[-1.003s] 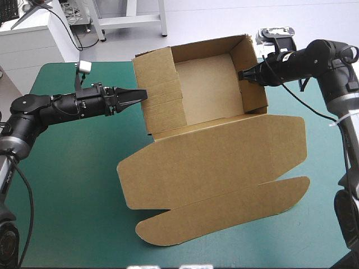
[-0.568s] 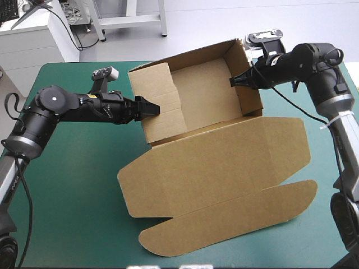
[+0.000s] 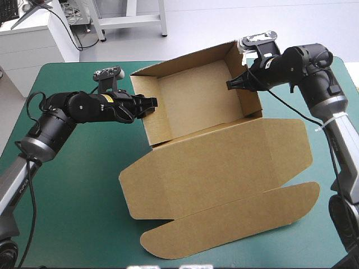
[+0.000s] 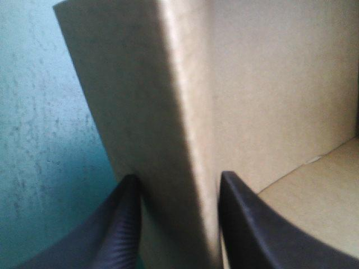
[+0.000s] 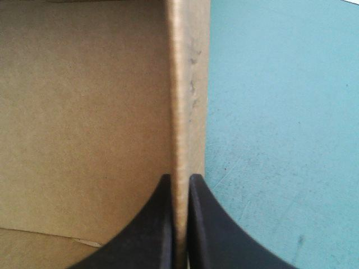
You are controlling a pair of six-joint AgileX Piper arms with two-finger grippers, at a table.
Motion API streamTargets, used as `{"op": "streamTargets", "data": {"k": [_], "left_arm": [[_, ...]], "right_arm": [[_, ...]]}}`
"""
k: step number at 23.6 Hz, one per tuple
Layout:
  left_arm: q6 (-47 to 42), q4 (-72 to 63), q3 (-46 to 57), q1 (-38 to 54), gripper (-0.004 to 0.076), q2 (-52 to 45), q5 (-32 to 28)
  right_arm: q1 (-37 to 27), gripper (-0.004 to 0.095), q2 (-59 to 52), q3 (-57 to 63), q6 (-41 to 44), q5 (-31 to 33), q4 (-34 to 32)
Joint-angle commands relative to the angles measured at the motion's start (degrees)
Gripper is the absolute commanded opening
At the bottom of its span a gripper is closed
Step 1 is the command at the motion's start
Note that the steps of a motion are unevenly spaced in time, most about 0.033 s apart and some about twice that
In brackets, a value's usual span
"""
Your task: Fold the box
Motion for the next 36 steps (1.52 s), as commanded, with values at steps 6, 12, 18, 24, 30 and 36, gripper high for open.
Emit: {"op": "streamTargets", "data": {"k": [6, 12, 18, 24, 30, 36], "left_arm": [[2.52, -1.19, -4.14, -1.04, -0.0009, 2.41, 1.07], [-2.13, 9.43, -17.17, -1.98, -0.0008, 12.43, 12.97], [-4.46, 9.12, -21.26, -1.98, -0.0008, 20.72, 15.44], [-4.46, 9.25, -31.67, -1.98, -0.0008, 30.42, 22.39], [-5.47, 9.25, -37.20, -1.98, -0.0008, 33.63, 24.68], [-4.88, 8.14, -37.79, -1.98, 0.0063, 35.10, 27.31]], "right_arm": [[0.28, 0.0004, -2.54, -1.55, 2.67, 0.23, 1.93], [0.28, 0.0001, 0.79, -0.39, 7.84, 8.38, -2.16], [0.15, 0.0001, 5.13, 0.99, 11.18, 8.38, -5.51], [0.15, 0.0001, 10.82, 0.99, 11.43, 8.38, -5.50], [0.15, 0.0002, 13.51, 0.99, 11.43, 8.27, -5.41], [0.15, 0.0375, 13.93, 0.99, 9.51, 8.48, -3.15]]}}
